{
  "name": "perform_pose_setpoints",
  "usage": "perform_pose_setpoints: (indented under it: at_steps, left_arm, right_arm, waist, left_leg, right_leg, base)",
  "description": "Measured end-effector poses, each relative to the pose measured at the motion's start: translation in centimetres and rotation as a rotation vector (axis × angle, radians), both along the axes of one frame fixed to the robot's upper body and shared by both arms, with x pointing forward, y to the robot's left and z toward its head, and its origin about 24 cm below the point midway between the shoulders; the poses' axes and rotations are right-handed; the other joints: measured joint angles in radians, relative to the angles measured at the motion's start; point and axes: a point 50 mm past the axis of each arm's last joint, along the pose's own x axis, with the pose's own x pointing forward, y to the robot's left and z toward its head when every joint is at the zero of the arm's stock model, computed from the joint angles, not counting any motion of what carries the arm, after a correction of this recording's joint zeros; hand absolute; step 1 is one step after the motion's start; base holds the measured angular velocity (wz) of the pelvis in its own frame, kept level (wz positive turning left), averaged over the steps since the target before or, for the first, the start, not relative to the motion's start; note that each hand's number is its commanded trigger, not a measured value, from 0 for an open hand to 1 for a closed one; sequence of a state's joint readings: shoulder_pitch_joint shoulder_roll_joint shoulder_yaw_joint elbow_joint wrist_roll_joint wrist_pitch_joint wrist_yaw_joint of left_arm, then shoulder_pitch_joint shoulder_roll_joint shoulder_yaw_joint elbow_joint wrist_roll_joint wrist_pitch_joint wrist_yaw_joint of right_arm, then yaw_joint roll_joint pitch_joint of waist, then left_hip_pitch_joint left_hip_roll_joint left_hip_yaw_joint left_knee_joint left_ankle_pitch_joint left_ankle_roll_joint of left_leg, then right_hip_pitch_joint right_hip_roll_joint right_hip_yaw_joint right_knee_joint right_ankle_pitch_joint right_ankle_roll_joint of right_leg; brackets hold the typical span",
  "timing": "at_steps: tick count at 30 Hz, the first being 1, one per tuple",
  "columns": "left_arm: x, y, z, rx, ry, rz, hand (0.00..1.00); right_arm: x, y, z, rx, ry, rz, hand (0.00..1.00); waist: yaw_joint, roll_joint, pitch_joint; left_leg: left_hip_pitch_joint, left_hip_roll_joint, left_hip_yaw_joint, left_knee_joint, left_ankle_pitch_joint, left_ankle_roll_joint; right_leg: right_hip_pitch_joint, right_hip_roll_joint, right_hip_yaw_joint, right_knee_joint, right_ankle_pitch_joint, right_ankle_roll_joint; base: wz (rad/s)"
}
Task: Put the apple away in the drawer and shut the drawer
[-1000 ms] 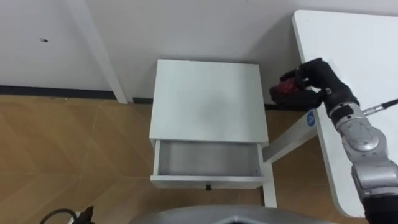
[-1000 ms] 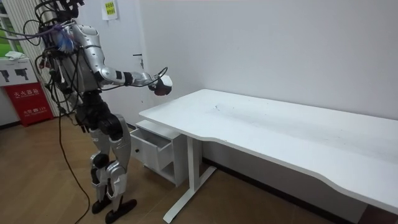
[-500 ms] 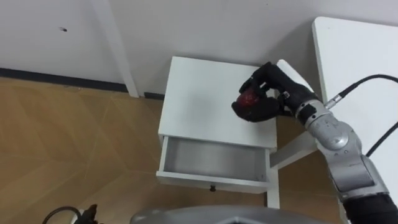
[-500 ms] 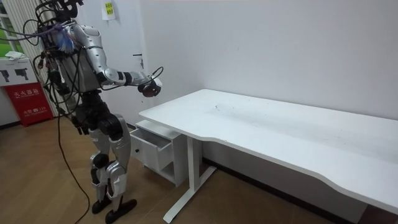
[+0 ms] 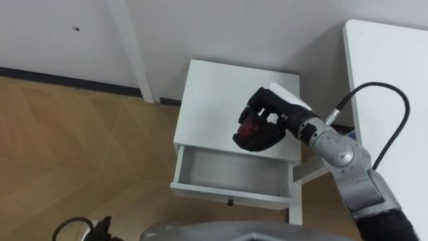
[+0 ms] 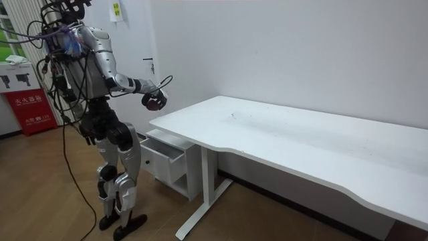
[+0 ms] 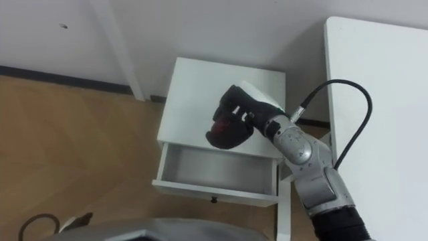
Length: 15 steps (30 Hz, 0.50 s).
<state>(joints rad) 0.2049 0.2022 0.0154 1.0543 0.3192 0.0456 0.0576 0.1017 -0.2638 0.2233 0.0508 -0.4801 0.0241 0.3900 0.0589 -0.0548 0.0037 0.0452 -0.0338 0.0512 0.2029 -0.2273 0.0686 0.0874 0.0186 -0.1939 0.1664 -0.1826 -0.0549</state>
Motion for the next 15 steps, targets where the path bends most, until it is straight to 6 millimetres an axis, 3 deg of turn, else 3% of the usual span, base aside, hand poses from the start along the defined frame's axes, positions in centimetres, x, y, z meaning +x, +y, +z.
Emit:
perform_pose_setpoints:
  at_steps: [1,2,15]
  left_arm:
    - [0.0,0.0,0.0,0.000,0.000,0.000,0.00]
    - [0.0,0.0,0.0,0.001,0.001,0.001,0.00]
    - [-0.1,0.0,-0.1,0.005,0.014,0.005,0.00]
  right_arm:
    - [0.0,0.0,-0.1,-0.002,0.007,-0.001,0.05]
    - [-0.1,-0.1,-0.5,-0.006,0.022,-0.003,0.00]
    - [-0.7,-0.6,-1.6,-0.042,0.076,-0.016,0.00]
  waist:
    - [0.000,0.000,-0.0002]
    - [0.000,-0.001,-0.0003]
    - [0.000,-0.004,-0.0003]
  left_leg:
    - [0.000,0.000,0.000,0.000,0.000,0.000]
    - [0.000,0.000,0.001,-0.001,0.000,0.000]
    - [-0.001,0.000,0.003,-0.003,0.000,0.000]
  right_leg:
    - [0.000,0.000,0.000,0.000,0.000,0.000]
    - [0.000,0.000,0.000,0.000,0.000,0.000]
    - [-0.002,0.000,-0.001,-0.001,0.000,0.000]
  base:
    - [0.00]
    - [0.00]
    - [0.00]
